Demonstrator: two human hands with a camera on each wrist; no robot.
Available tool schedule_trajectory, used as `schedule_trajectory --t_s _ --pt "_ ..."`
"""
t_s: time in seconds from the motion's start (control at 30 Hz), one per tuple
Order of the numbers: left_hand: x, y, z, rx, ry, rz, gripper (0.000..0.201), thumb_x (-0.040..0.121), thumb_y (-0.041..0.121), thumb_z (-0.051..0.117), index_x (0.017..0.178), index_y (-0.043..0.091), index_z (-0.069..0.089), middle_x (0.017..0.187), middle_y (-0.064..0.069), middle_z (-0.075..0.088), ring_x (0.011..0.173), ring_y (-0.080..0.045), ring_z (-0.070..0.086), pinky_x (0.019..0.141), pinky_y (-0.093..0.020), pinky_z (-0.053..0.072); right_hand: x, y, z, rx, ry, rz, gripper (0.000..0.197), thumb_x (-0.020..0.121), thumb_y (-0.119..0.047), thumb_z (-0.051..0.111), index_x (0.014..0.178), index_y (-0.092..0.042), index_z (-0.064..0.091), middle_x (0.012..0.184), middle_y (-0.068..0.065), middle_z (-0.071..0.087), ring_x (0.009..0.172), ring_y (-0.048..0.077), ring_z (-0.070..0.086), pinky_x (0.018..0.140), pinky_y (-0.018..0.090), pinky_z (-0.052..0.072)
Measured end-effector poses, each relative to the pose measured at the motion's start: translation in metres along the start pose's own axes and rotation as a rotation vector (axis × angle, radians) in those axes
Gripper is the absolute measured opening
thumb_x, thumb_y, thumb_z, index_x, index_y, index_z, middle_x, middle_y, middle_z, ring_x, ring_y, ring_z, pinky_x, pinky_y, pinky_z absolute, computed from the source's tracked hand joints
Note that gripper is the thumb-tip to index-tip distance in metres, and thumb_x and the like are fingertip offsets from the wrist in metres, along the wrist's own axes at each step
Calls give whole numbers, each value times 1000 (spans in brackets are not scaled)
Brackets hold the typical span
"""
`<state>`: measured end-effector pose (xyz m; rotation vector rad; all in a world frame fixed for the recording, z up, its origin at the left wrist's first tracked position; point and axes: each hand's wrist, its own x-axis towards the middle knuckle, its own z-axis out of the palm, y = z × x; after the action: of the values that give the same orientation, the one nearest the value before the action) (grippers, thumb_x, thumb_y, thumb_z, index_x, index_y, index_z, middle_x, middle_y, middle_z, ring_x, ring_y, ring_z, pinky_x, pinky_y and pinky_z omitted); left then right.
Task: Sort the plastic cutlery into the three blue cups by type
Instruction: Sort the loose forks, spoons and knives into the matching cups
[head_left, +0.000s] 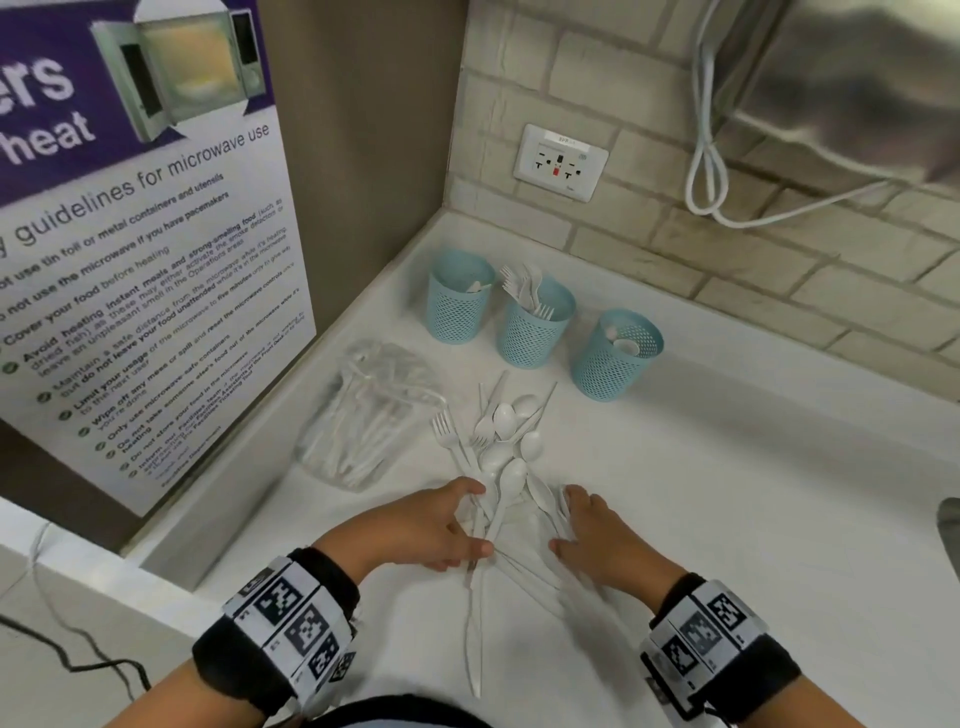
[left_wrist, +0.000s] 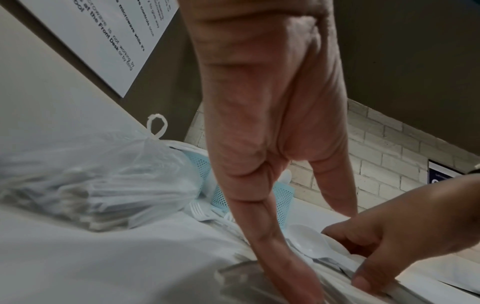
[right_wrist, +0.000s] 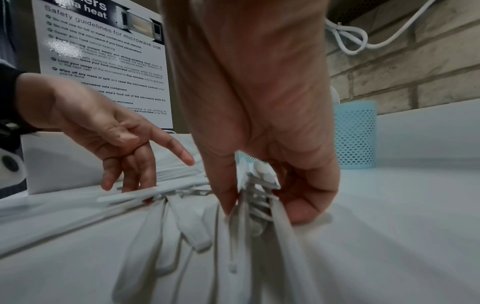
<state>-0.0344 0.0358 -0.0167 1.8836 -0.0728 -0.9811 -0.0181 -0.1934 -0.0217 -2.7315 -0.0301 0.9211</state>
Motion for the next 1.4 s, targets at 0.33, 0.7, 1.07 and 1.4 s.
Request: schedule_trajectory --t_s 0.33,0.7,1.07,1.4 --pt "-5 8 0 123 38 71 64 86 47 62 140 33 30 112 -1 65 86 -11 61 86 -23 48 -5 2 -10 119 -18 -18 27 92 -21 48 69 -17 34 70 -5 41 61 9 39 53 20 29" --pt "-11 28 -7 248 113 138 51 91 51 51 136 29 42 128 6 56 109 -4 52 88 -17 41 -34 -12 -48 440 81 -150 24 100 -24 43 99 -2 52 86 5 65 69 11 58 63 17 45" --pt "-11 72 8 -71 239 453 40 87 51 55 102 18 37 86 -8 69 66 -17 67 69 -35 58 -51 -74 -43 709 43 -413 19 94 0 43 102 -16 40 87 6 56 64 9 54 65 26 49" --pt "-10 83 8 -229 578 391 22 100 26 42 110 8 36 84 -6 59 72 -22 66 54 -34 56 -54 -77 -40 867 5 -516 70 95 -2 52 142 -33 11 99 2 60 71 7 62 69 21 51"
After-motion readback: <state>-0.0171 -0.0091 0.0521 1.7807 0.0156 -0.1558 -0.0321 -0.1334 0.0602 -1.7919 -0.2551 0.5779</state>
